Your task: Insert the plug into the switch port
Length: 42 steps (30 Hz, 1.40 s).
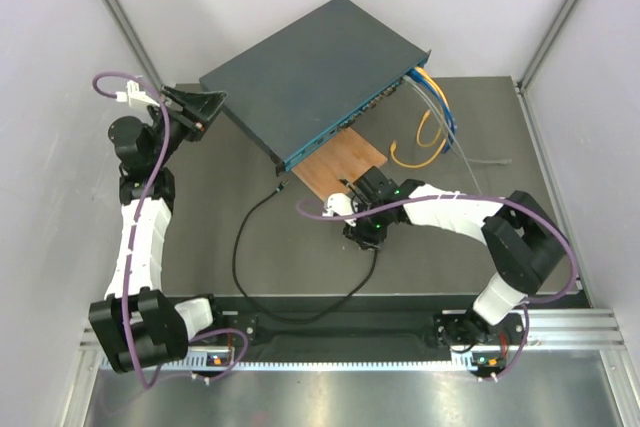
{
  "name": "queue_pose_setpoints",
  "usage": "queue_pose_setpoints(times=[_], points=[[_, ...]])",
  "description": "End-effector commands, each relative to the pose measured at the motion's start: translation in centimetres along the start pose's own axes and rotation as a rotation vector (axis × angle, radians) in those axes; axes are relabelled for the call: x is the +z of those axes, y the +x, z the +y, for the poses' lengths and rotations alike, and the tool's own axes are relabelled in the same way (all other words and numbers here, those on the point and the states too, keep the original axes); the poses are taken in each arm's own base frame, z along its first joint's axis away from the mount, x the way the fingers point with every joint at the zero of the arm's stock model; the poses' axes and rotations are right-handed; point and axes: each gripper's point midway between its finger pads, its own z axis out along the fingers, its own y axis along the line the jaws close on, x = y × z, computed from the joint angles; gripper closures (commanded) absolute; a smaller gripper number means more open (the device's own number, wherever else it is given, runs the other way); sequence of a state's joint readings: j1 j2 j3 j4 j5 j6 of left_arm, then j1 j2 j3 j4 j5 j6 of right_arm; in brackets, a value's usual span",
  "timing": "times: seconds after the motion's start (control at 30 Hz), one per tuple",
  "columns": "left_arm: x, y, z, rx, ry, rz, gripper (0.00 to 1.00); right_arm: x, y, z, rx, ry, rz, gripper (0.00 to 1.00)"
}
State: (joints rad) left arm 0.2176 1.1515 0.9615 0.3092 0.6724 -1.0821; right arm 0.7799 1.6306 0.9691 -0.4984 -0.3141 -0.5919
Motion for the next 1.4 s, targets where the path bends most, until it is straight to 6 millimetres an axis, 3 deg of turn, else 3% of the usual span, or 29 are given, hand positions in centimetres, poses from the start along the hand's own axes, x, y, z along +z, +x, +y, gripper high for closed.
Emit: queue_pose_setpoints(times=[0.0,0.37,0.47,0.53,0.6,0.73,0.9,0.97,1.07,1.17,1.27,1.37], points=[[-0.3,-1.5,-2.7,0.092,0.070,-0.044,0.19,0.4,-0.6,0.1,-0.058,0.004,-0.013,0.58],[-0.1,-1.7,-2.8,0.096,0.076,-0.042,0.18,1.1,3.3,1.5,-0.070,-0.018,0.071,0.58],[0.0,-1.7,-2.9,0.098,0.082,-0.039,0.19,1.3,3.3,1.4,-0.069,-0.010,0.070,0.67],[0.0,-1.9,-3.1,0.106,0.087,-0.041,0.20,1.2,2.8,1.1,-0.066,-0.001,0.058,0.85],[0.0,-2.3,-4.1,0.130,0.108,-0.051,0.22,0.6,1.6,0.8,-0.066,0.007,0.026,1.00],[0.0,-3.5,-6.1,0.204,0.144,-0.077,0.22,-2.2,-2.7,0.8,-0.046,-0.018,-0.126,1.00],[-0.6,-5.2,-9.6,0.380,0.185,-0.117,0.20,-10.2,-10.3,1.0,0.027,-0.106,-0.456,1.00],[-1.0,-5.4,-10.9,0.458,0.213,-0.120,0.20,-12.9,-12.2,1.9,0.051,-0.171,-0.553,1.00],[-1.2,-5.3,-12.0,0.529,0.252,-0.110,0.20,-16.4,-14.1,2.3,0.078,-0.233,-0.665,1.00],[-1.4,-5.0,-12.5,0.559,0.281,-0.103,0.21,-18.2,-15.0,1.8,0.121,-0.256,-0.751,1.00],[-1.3,-2.9,-13.4,0.617,0.340,-0.028,0.23,-19.0,-15.4,0.9,0.167,-0.277,-0.810,1.00],[-1.4,-1.9,-13.4,0.651,0.358,-0.012,0.23,-18.5,-15.1,-2.2,0.286,-0.183,-0.847,1.00]])
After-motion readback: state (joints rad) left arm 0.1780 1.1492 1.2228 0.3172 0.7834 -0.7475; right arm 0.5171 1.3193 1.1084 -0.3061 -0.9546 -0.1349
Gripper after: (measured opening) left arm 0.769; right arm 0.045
